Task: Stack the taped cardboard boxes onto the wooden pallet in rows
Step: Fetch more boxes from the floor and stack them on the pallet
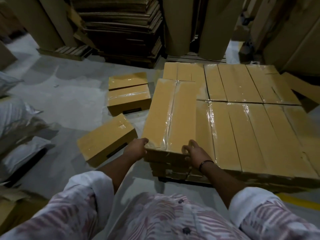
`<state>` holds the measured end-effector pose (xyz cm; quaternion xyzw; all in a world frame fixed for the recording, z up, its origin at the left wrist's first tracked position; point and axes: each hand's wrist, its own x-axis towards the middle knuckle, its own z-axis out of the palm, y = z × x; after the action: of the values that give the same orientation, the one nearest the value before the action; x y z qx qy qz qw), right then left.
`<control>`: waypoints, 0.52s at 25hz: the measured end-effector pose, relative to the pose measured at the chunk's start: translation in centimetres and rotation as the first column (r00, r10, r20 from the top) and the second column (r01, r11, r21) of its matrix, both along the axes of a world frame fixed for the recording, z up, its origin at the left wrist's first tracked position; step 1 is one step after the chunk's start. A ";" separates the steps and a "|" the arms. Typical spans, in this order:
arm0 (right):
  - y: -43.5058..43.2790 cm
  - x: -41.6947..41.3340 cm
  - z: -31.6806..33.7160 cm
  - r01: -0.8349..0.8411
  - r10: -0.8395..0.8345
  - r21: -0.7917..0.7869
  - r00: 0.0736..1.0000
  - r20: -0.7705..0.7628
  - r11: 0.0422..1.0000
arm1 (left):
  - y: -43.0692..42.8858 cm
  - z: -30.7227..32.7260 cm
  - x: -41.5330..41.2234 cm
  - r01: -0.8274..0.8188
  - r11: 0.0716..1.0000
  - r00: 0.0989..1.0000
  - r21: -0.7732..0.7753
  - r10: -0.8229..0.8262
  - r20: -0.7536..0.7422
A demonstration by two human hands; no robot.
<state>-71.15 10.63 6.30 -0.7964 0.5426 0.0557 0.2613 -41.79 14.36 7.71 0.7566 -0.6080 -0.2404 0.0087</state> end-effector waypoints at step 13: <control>-2.1 -0.6 1.3 0.208 -0.203 -0.129 0.978 0.054 0.969 | -2.1 -0.5 -0.4 0.072 0.979 0.997 -0.192 -0.077 -0.019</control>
<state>-71.71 8.54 7.64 -0.7526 0.6193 -0.0246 0.2224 -42.15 12.24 7.23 0.7257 -0.6561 -0.1911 0.0800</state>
